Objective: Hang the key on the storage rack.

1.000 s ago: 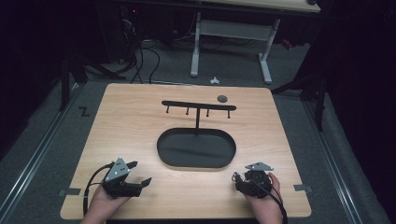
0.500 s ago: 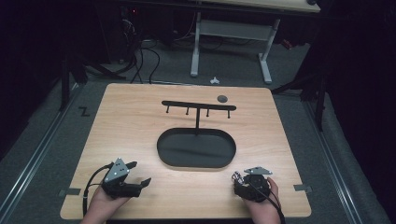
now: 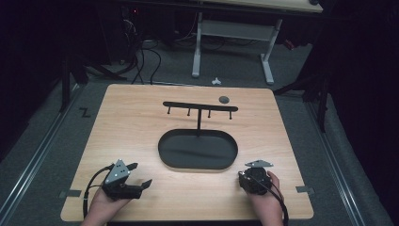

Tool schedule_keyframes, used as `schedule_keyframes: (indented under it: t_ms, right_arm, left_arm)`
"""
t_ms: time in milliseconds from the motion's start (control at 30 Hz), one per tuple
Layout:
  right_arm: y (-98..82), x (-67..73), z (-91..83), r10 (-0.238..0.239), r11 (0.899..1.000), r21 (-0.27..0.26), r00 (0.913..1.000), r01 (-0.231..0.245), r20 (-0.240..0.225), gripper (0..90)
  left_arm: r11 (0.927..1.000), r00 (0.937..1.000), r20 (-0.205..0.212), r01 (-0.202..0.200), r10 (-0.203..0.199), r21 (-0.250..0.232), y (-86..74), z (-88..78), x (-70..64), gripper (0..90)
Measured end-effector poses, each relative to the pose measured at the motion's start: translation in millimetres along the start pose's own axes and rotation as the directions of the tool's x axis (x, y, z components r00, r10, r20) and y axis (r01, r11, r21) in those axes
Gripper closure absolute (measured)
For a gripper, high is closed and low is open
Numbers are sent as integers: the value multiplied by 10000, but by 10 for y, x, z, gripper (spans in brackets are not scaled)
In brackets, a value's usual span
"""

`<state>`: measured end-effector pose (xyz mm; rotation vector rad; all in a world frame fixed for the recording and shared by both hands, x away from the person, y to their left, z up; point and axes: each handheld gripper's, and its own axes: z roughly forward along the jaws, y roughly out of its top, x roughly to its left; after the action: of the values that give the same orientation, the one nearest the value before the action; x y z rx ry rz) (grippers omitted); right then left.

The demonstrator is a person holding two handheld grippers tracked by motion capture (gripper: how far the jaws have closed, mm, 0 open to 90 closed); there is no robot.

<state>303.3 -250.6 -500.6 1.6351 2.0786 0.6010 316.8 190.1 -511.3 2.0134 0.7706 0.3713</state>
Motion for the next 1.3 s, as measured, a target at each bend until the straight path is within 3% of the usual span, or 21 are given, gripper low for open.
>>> schedule_keyframes:
  t_ms: [100,333,433,567,767,967,1133,1200,1300]
  right_arm:
    - [63,-39,-5,-119,9999,78,9998,118,158,650]
    - [192,-185,12,388,9992,133,9992,-388,28,702]
    - [223,-237,9,482,9986,236,9988,-482,14,765]
    - [207,-300,-17,532,9970,561,9986,-532,20,787]
    - [160,-367,11,596,9828,1786,9961,-471,-652,769]
    - [265,-350,9,360,9801,1971,9978,-242,-564,713]
    - [318,-355,42,121,9663,2572,9990,-3,-441,810]
    - [336,-363,43,245,9619,2730,9985,-102,-491,879]
    - [360,-357,43,280,9544,2985,9978,-86,-607,884]
  left_arm:
    - [10000,10000,22,32,-32,-30,0,-3,8,168]
    - [9999,9999,47,94,-94,-54,-2,-5,21,170]
    - [10000,10000,67,49,-49,-37,-3,-3,12,170]
    - [10000,9999,89,56,-56,-42,-3,-2,12,173]
    - [10000,9999,114,4,-4,-16,4,9,4,176]
    - [10000,9999,136,14,-14,-16,4,10,5,177]
    - [10000,9999,154,11,-11,7,2,19,10,177]
    - [10000,9999,151,21,-21,-3,1,17,10,177]
    - [10000,9999,161,26,-26,-31,2,7,6,177]
